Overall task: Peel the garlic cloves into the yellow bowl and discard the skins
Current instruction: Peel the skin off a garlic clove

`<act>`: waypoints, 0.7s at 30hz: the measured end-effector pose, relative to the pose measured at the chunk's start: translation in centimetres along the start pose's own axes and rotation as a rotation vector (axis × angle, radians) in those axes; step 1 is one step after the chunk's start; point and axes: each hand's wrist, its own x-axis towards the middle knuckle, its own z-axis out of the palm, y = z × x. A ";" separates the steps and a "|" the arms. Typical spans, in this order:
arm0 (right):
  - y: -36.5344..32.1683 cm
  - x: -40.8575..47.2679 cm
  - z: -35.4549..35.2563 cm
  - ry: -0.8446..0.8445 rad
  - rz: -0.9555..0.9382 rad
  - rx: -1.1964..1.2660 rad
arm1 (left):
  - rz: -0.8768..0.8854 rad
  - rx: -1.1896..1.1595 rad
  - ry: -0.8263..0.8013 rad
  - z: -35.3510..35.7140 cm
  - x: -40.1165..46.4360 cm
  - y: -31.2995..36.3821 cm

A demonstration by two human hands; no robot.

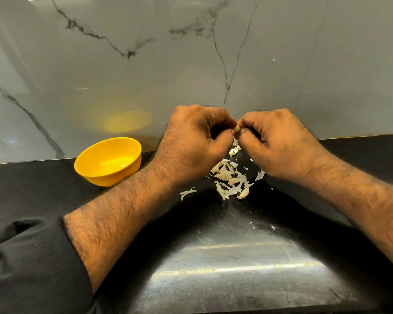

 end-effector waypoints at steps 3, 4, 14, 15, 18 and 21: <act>-0.2 -0.1 -0.2 -0.023 -0.034 -0.050 | -0.075 -0.114 -0.027 -0.1 0.1 -0.4; -0.2 -0.2 -0.2 -0.025 -0.028 -0.019 | -0.110 -0.177 -0.041 -0.2 0.2 -0.5; 1.2 0.2 -0.5 -0.109 0.177 0.810 | -0.322 -0.646 -0.114 -0.7 0.2 -1.3; 1.4 0.2 -0.7 -0.109 0.155 0.787 | -0.327 -0.651 -0.116 -0.7 0.2 -1.4; 1.6 0.2 -1.0 -0.087 0.126 0.770 | -0.324 -0.632 -0.112 -0.8 0.2 -1.6; 1.7 0.3 -1.1 -0.097 0.178 0.894 | -0.280 -0.616 -0.099 -0.8 0.1 -1.5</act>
